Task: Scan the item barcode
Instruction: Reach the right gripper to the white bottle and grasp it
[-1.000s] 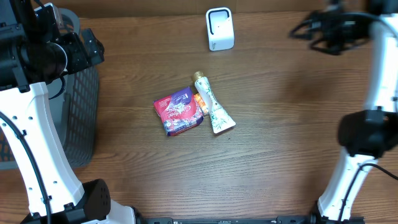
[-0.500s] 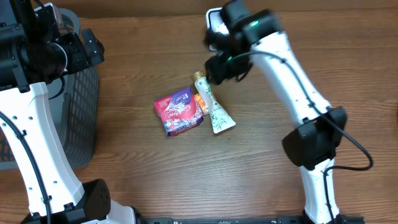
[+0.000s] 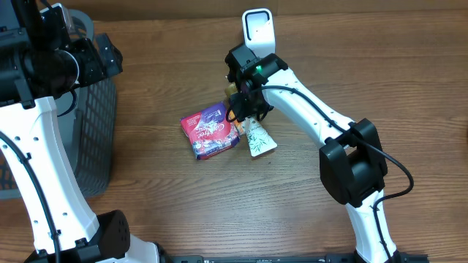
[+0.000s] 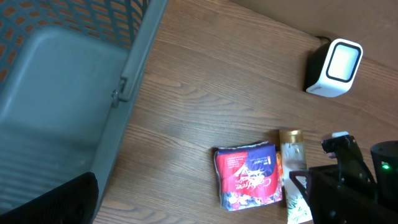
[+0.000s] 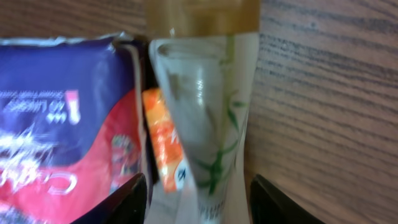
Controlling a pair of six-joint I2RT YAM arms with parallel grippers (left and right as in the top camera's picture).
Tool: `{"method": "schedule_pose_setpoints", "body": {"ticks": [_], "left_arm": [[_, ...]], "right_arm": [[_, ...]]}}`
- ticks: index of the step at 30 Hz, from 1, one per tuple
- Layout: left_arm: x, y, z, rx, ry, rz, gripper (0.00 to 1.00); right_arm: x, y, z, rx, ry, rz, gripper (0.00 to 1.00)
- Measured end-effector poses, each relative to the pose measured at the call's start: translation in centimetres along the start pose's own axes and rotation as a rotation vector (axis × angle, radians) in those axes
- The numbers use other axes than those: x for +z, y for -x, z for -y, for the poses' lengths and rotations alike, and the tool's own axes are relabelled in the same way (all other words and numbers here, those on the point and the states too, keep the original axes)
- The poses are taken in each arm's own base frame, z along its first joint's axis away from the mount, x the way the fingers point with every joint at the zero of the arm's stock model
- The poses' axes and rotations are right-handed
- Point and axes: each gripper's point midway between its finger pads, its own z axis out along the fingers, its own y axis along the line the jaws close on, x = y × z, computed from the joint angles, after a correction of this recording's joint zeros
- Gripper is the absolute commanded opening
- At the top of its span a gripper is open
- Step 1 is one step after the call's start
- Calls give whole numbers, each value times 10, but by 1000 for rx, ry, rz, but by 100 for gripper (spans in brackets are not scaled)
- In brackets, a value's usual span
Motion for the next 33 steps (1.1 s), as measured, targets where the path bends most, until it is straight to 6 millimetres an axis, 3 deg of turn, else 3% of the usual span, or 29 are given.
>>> {"method": "schedule_pose_setpoints", "body": {"ticks": [2, 7, 10, 13, 19, 25, 33], "left_arm": [[0, 0, 0, 0, 0, 0, 100], [0, 0, 0, 0, 0, 0, 100], [0, 0, 0, 0, 0, 0, 100], [0, 0, 0, 0, 0, 0, 100], [0, 0, 0, 0, 0, 0, 100], [0, 0, 0, 0, 0, 0, 100], [0, 0, 0, 0, 0, 0, 100]], "right_arm": [[7, 1, 2, 6, -4, 11, 51], [19, -8, 5, 24, -14, -9, 25], [20, -9, 8, 40, -24, -11, 21], [19, -9, 8, 53, -25, -13, 5], [6, -14, 13, 111, -12, -56, 4], [-27, -7, 9, 173, 172, -90, 4], [-95, 1, -17, 195, 775, -111, 4]]}}
